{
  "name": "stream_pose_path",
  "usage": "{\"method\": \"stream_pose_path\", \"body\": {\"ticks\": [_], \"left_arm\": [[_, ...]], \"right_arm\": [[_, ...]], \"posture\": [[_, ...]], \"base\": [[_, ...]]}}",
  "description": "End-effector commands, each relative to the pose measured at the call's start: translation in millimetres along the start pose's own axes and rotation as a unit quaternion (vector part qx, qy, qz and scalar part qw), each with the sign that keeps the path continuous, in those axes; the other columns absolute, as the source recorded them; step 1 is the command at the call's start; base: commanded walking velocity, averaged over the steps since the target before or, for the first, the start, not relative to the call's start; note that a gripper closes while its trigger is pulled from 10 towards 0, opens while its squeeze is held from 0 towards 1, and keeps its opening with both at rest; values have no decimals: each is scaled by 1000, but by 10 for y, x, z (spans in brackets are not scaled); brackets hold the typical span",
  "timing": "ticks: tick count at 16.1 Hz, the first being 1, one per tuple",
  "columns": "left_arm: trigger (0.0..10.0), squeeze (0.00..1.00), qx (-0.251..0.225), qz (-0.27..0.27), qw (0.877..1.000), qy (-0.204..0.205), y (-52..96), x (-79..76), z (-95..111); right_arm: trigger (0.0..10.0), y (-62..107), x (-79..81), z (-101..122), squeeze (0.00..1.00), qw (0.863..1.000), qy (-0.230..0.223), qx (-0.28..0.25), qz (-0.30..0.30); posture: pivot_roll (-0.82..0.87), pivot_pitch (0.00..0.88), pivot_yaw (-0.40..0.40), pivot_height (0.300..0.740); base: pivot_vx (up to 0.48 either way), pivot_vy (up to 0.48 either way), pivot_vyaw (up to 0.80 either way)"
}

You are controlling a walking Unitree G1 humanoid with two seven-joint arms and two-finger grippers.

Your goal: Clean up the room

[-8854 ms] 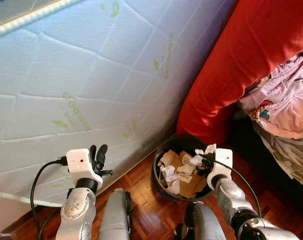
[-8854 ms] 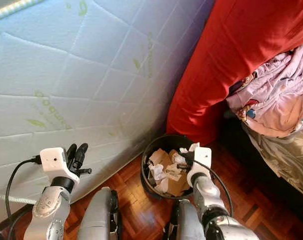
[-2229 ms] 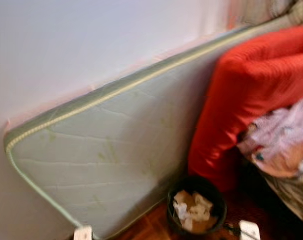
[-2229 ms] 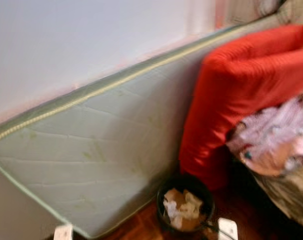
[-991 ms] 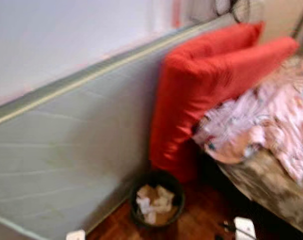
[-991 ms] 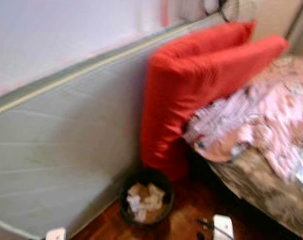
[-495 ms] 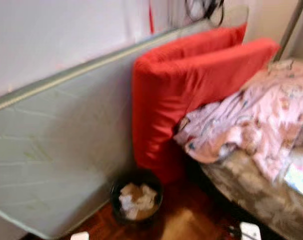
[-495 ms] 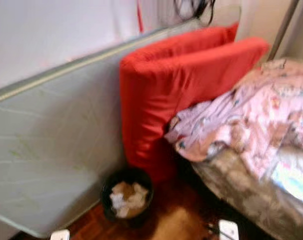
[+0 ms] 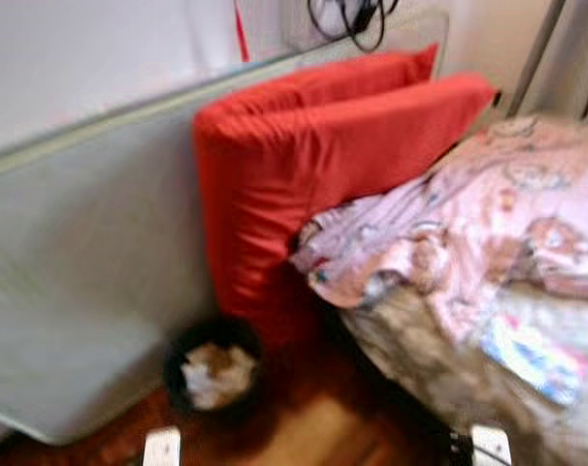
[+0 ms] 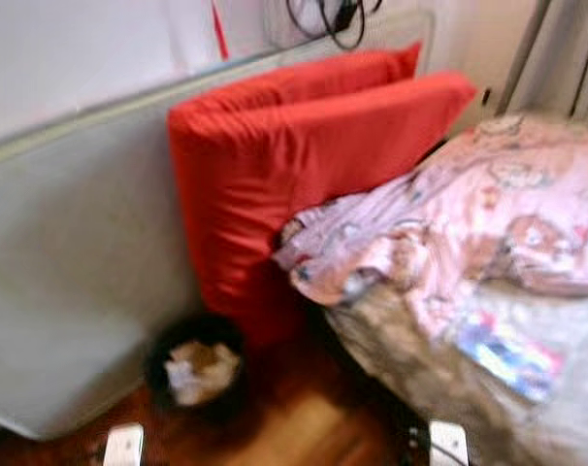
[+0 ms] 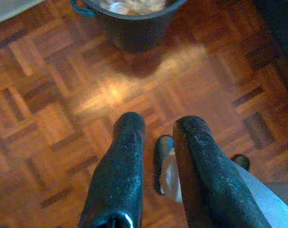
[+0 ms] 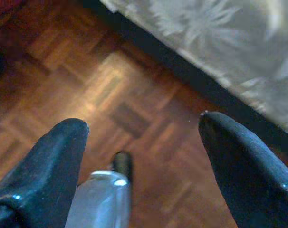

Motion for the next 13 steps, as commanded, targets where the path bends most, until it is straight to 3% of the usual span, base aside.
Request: {"method": "stream_pose_path", "body": {"ticks": [1,4,7,10,13], "left_arm": [[10000,0,18,13,1000,-10,23,81,-62],[10000,0,20,8,1000,-16,28,65,-89],[10000,0,23,9,1000,-18,56,119,-140],[10000,0,23,10,1000,-18,85,178,-179],[10000,0,23,9,999,-20,69,145,-161]], "right_arm": [[10000,-11,104,2,0,1000,11,-1,17],[10000,-12,124,69,0,997,67,-23,37],[10000,-11,130,49,0,998,45,-20,35],[10000,-9,95,0,0,1000,-25,-8,-5],[10000,-13,110,4,0,1000,-4,-3,7]], "posture": [[26,0,66,740],[-1,0,78,740],[-4,0,81,740],[-5,0,90,740],[-9,0,96,740]], "base": [[0,-386,0],[0,-385,0],[0,-386,-517],[0,-385,-762],[0,-387,-750]]}}
Point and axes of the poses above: a point about 5 cm out from each wrist's last joint towards the gripper, its own y axis pointing back from the gripper into the wrist, its own z axis along the axis of the wrist's last joint, x = y × z, the point moved 1 cm from there along -y, pointing out of the wrist towards the gripper, and after that the axes turned 10 degrees about y, right-handed, at the moved point
